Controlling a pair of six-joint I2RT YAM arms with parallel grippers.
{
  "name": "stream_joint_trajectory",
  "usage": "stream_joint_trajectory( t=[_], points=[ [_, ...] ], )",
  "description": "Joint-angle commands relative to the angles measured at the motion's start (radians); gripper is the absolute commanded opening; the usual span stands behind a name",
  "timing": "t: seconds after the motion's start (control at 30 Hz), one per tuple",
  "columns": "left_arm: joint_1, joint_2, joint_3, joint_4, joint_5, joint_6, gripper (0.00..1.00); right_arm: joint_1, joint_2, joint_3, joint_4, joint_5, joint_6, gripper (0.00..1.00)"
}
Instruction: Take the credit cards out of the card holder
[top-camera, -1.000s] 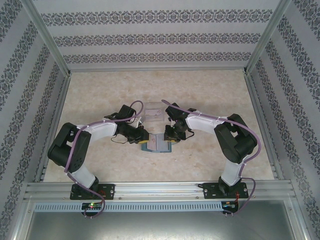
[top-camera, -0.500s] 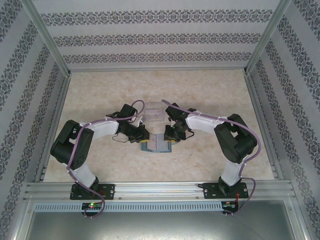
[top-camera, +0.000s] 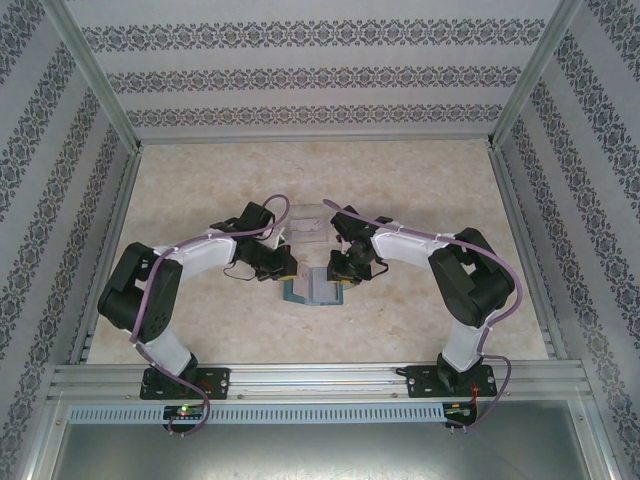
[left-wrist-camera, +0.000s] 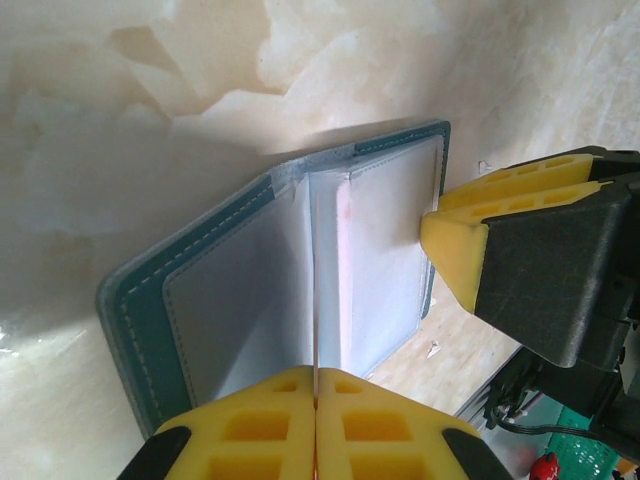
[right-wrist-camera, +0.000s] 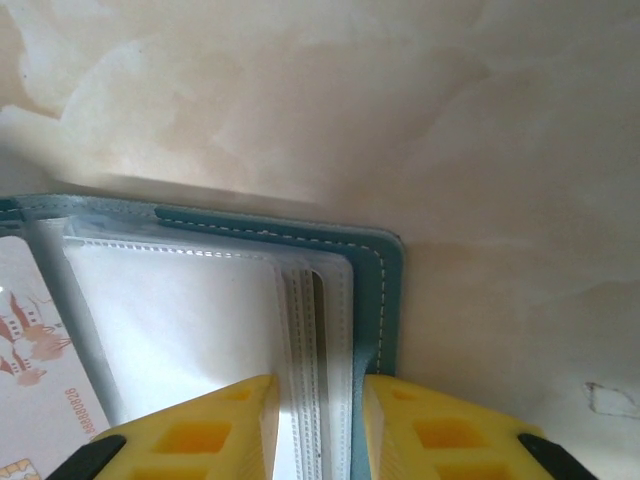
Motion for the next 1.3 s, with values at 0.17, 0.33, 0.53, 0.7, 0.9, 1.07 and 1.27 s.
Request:
stream_joint_trajectory(
  t=[0.17,0.33,0.53,0.7,0.9,1.07,1.27],
  points=[
    [0.001,-0.059,0.063,-0.134,-0.062,0.077,0.06,0.002,-0.054,0.005,-0.059,0.015,-0.002,0.31],
    [0.003,-0.070,0.099,-0.193,-0.087,0.121,0.06,-0.007,-0.084,0.010,-0.074,0.019,-0.007,0.31],
    [0.009,-0.076,0.155,-0.272,-0.100,0.208,0.05,-0.026,-0.108,0.021,-0.085,0.019,-0.023,0.31],
    [0.011,-0.075,0.227,-0.338,-0.121,0.384,0.04,-0.054,-0.118,0.039,-0.100,0.019,-0.050,0.31],
    [0.012,-0.128,0.299,-0.405,-0.236,0.689,0.01,-0.099,-0.142,0.060,-0.132,0.028,-0.087,0.31],
    [0.012,-0.155,0.351,-0.407,-0.290,0.937,0.00,-0.138,-0.153,0.087,-0.173,0.038,-0.130,0.31],
    [0.012,-0.089,0.482,-0.500,-0.318,1.214,0.00,-0.182,-0.180,0.097,-0.196,0.047,-0.162,0.31]
  ],
)
